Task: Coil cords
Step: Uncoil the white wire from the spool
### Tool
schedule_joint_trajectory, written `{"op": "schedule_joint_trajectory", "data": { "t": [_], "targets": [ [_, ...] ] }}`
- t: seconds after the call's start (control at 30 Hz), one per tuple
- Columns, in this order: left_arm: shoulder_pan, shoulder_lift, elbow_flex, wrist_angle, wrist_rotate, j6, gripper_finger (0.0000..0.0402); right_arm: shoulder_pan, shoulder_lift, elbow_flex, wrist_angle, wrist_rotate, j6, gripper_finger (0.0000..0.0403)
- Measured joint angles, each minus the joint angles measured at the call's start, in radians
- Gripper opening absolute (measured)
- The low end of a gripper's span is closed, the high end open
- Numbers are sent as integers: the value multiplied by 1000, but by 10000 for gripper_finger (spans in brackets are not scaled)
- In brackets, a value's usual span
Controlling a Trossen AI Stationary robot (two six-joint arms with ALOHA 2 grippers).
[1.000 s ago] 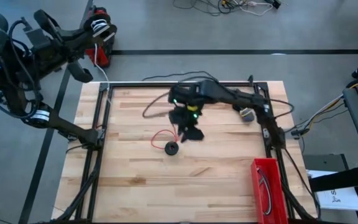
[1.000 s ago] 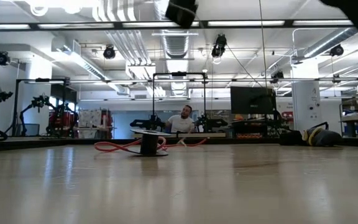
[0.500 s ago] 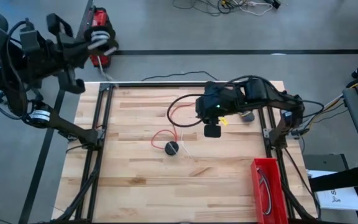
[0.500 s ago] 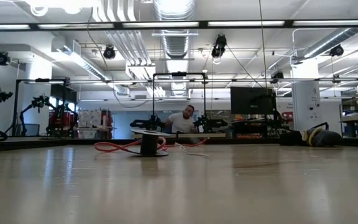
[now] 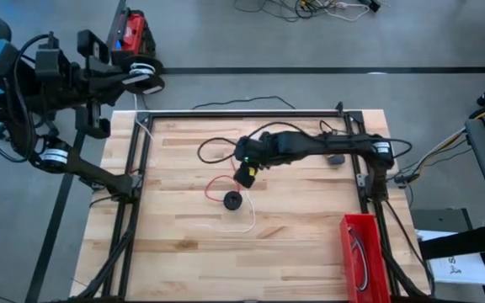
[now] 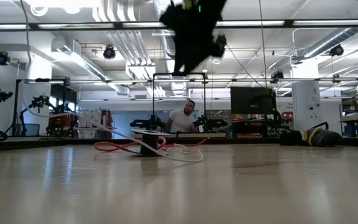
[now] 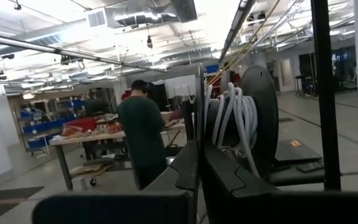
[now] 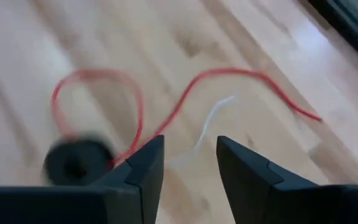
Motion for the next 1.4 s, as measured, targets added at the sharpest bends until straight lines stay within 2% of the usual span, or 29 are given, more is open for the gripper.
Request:
{"op": "schedule_joint_trajectory", "data": {
  "t": [0.2,0.27,0.43,0.77,0.87,0.93,1.07,1.27,1.4],
  "targets": [
    [0,2,0,-27,0,-1,0,-126,2,-268,376,-112,38,123],
    [0,5,-1,-34,0,1,0,-145,37,-297,450,-116,41,112],
    [0,16,-2,-35,0,17,0,-157,149,-279,464,-132,50,102],
    [0,17,-2,-37,-11,13,0,-158,332,-157,359,-140,77,135],
    [0,14,-2,-45,-12,11,0,-160,347,-142,335,-120,51,118],
    [0,12,-2,-45,-12,8,0,-161,348,-142,332,-103,30,89],
    [0,13,-2,-46,-12,-12,0,-164,335,-141,305,-91,-41,14],
    [0,32,-2,-33,-12,-54,0,-166,218,-59,121,-67,-134,3],
    [0,44,-2,65,-11,-102,0,-215,104,48,26,-52,-241,2]
  ]
}}
